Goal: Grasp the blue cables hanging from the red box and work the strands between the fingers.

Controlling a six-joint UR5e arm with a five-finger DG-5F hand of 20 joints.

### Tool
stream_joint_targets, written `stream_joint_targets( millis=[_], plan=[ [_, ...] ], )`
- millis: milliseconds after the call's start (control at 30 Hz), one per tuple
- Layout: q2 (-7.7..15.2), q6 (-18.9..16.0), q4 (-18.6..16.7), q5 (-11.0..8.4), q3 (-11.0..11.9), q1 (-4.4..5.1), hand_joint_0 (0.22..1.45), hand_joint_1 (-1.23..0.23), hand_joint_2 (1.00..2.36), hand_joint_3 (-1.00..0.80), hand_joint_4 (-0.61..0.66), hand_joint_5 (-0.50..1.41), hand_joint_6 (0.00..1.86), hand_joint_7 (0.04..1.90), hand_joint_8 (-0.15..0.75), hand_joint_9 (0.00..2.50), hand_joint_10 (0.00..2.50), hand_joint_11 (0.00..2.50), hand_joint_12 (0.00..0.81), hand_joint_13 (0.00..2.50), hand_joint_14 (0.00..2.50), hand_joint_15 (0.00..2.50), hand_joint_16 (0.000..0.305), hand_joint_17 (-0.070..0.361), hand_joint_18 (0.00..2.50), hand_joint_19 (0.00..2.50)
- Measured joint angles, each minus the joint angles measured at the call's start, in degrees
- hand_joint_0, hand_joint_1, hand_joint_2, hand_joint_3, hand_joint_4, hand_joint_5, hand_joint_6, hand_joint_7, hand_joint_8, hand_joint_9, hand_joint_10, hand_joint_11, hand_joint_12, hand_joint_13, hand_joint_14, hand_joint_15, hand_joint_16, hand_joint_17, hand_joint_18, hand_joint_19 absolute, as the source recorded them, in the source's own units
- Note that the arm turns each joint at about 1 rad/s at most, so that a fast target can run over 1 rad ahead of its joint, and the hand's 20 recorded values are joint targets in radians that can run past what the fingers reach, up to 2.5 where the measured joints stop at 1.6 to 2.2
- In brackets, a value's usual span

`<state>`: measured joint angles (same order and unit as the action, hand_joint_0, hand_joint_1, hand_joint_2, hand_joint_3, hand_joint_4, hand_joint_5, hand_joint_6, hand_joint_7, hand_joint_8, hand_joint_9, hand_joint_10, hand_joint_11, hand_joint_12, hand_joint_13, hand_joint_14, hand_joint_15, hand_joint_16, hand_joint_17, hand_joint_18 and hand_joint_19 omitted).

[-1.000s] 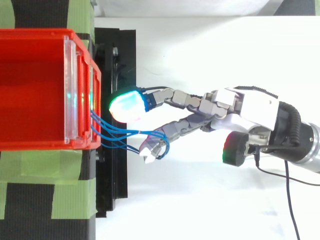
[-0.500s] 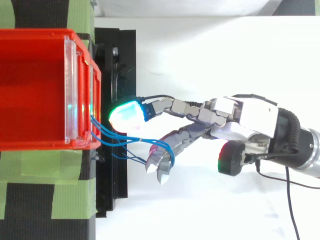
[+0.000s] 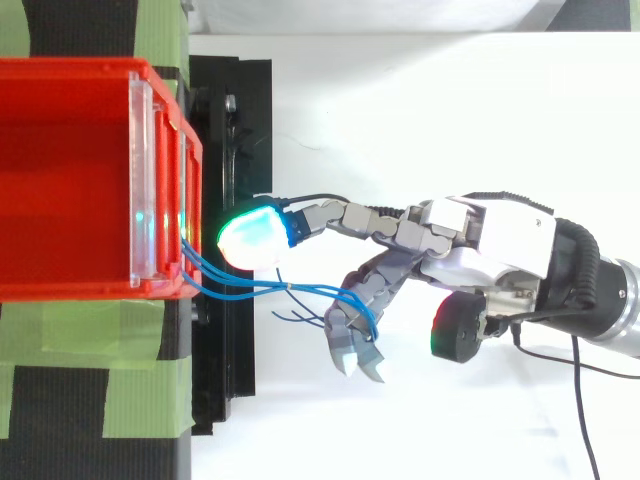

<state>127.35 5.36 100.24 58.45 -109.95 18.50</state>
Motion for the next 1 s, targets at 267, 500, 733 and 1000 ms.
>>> stream_joint_targets(
  millis=[267,500,733,1000],
  plan=[
    [0.0,0.0,0.13,0.0,0.0,0.04,0.74,-0.41,1.0,-1.0,0.21,-0.24,0.01,0.67,0.337,1.22,0.01,1.82,0.419,1.34,0.17,1.75,0.059,0.133,1.11,0.98],
    [0.0,0.0,0.21,0.01,0.0,0.05,0.75,-0.42,1.0,-1.0,0.22,-0.22,0.01,0.67,0.329,1.19,0.77,1.96,0.417,1.24,1.13,1.6,0.059,0.133,1.28,1.19],
    [-0.01,0.0,1.4,-0.22,0.02,0.05,0.75,-0.42,1.0,-1.0,0.23,-0.2,0.01,0.67,0.333,1.12,1.57,2.0,0.418,1.18,1.79,1.57,0.055,0.124,1.43,1.47],
    [-0.06,-0.22,4.81,-0.33,0.92,0.13,0.76,-0.43,1.0,-1.0,0.24,-0.17,0.01,0.68,0.339,1.1,2.48,2.18,0.414,1.12,2.5,1.55,0.048,0.109,1.58,1.52]
  ],
)
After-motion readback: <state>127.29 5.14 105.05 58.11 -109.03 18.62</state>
